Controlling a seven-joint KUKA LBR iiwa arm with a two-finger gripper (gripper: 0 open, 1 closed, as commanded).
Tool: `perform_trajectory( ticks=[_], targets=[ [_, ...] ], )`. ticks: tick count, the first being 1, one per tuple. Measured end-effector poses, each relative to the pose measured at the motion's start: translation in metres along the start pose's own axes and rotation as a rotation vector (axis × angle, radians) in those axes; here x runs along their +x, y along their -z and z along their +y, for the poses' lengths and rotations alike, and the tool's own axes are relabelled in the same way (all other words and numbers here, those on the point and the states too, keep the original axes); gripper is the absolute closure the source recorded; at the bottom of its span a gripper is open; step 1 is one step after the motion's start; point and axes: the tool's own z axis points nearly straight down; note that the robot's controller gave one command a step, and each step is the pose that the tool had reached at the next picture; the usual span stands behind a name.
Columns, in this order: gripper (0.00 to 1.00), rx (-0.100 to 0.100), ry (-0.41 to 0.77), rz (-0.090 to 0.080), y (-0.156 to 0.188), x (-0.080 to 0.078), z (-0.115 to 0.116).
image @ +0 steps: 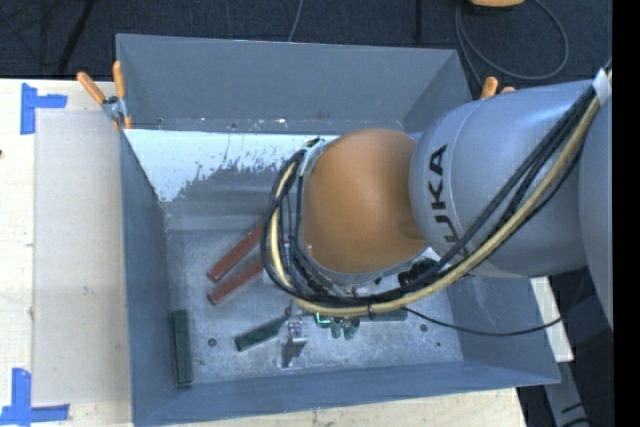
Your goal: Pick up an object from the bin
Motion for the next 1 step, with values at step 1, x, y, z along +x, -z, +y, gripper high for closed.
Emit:
perform_trajectory(
  ticks=[1],
  targets=[
    [0.0, -0.001, -0.003, -0.006, 0.0029, -0.0018, -0.0007]
  ],
)
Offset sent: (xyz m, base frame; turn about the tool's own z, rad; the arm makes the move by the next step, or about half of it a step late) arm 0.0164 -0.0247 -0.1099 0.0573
